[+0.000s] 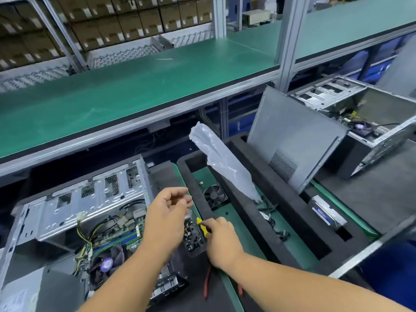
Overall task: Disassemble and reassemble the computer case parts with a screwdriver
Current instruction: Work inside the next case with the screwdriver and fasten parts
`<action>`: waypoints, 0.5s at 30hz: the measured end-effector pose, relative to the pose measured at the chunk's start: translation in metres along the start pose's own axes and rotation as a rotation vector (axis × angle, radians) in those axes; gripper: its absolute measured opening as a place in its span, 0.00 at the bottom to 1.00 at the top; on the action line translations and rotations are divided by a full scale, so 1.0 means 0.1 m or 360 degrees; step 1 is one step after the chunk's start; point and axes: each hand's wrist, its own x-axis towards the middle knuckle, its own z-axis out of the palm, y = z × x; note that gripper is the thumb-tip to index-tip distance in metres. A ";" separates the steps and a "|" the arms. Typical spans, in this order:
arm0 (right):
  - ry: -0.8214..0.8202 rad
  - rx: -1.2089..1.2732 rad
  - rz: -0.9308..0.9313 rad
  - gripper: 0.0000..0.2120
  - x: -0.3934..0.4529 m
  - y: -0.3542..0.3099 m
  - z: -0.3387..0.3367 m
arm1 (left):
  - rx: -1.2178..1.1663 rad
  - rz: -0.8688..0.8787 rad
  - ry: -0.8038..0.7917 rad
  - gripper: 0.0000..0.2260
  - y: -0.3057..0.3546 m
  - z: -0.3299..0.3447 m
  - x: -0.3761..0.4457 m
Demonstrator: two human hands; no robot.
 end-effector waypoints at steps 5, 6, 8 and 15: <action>0.0252 0.0392 0.0088 0.14 -0.03 0.18 -0.32 | 0.0037 0.0038 -0.0125 0.14 0.04 0.18 0.03; 0.0286 0.0424 0.0136 0.13 -0.04 0.28 -0.41 | 0.0040 0.0038 -0.0181 0.14 0.05 0.23 0.03; 0.0373 0.0451 0.0234 0.12 -0.07 0.49 -0.56 | 0.0053 0.0029 -0.0311 0.13 0.09 0.36 0.03; 0.0662 0.0766 0.0598 0.14 -0.26 1.03 -0.86 | 0.0079 -0.0065 -0.0643 0.11 0.13 0.74 -0.03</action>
